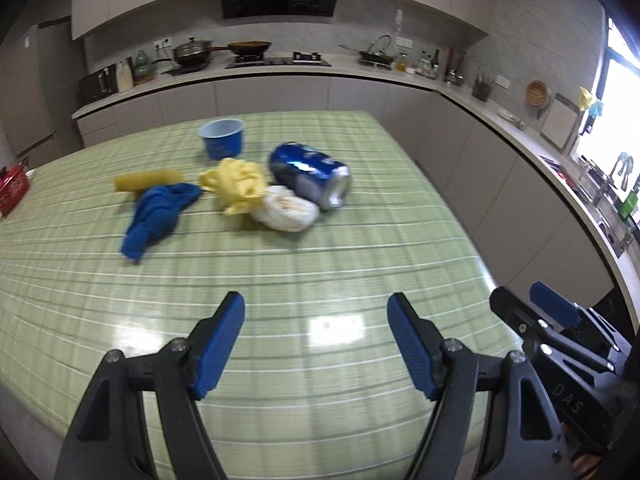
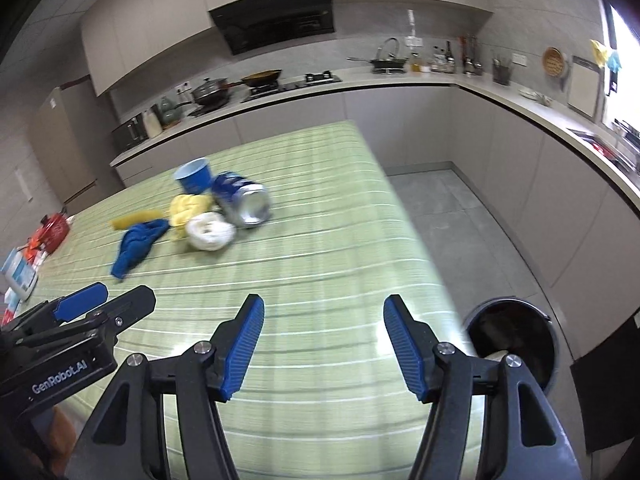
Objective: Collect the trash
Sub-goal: 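Move both tools back to the island toward the blue towel and Pepsi can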
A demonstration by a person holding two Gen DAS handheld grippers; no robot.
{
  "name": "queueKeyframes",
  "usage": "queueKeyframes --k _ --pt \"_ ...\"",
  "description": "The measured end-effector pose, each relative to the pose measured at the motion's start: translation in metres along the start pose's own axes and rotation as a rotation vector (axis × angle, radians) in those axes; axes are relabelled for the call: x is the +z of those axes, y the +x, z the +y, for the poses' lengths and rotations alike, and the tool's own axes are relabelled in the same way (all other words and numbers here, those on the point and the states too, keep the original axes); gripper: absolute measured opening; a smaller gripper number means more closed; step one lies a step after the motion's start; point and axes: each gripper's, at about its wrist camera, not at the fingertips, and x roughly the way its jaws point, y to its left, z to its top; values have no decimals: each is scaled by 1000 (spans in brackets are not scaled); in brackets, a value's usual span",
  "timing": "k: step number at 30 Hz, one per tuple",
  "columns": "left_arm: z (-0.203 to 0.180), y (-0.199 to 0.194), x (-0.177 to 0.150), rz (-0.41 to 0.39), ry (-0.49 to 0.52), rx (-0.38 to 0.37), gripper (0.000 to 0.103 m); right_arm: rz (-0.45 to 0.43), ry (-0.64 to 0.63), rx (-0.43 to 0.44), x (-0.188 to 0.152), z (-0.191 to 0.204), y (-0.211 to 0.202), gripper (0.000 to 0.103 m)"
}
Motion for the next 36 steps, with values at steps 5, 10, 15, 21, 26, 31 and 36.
queueKeyframes --k 5,10,15,21,26,31,36 --pt "38 5 1 10 -46 34 75 10 -54 35 7 40 13 65" --pt "74 14 4 8 -113 84 75 7 -100 75 22 59 32 65" --pt "96 26 16 13 -146 157 75 12 -113 145 40 72 58 65" --pt "112 38 31 4 -169 202 75 0 -153 176 60 81 76 65" --pt "123 50 38 25 -171 214 75 20 -145 180 68 82 93 65" --pt "141 67 47 42 -180 202 75 22 -130 158 73 87 104 65" --pt "160 88 59 58 -152 180 75 23 -89 113 74 93 113 66"
